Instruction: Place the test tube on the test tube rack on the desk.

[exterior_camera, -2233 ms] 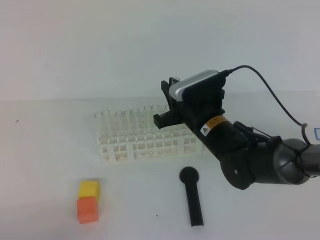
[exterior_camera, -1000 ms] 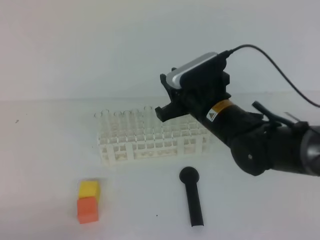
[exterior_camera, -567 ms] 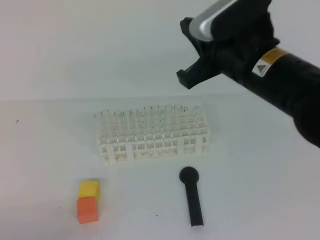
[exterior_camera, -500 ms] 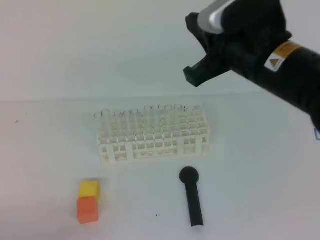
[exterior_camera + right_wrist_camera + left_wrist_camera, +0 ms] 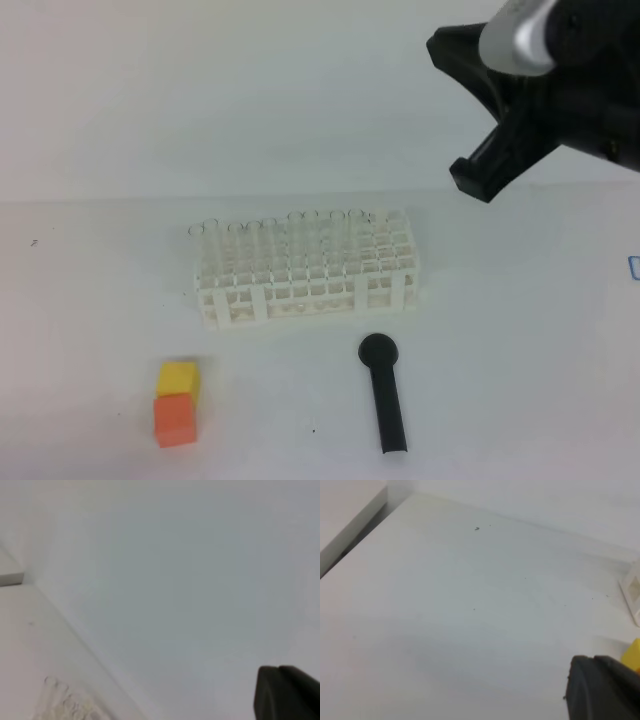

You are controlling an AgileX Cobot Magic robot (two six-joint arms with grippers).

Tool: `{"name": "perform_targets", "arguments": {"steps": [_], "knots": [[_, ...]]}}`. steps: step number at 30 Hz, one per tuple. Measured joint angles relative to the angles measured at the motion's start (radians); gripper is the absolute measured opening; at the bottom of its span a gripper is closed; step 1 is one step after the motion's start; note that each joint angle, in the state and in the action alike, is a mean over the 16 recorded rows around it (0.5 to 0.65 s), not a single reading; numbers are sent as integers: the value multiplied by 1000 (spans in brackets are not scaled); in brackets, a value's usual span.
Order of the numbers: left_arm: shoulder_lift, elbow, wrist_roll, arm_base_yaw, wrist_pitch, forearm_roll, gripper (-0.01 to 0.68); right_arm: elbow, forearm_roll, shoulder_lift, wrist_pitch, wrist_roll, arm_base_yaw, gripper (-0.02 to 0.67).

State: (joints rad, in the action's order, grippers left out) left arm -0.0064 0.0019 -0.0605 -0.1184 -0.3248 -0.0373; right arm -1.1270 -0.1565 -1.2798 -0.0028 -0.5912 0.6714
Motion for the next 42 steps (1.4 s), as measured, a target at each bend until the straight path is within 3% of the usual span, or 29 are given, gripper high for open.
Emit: {"name": "perform_targets", "arguments": {"steps": [10,19,32,37,42], "knots": [[1,0,0,0,0,0,-1,18,-90,-8,-109,-61,-40,-1],[1,0,0,0,0,1,-1,154,-228,136,7,-133,-210,-1],[1,0,0,0,0,2,-1,703,-329,835,240,-153,-611,-1],[1,0,0,0,0,2,-1,921,-379,1083,221,-153,-698,-1],[1,0,0,0,0,2,-1,1065,-354,1218,198,-89,-729,-1]]}}
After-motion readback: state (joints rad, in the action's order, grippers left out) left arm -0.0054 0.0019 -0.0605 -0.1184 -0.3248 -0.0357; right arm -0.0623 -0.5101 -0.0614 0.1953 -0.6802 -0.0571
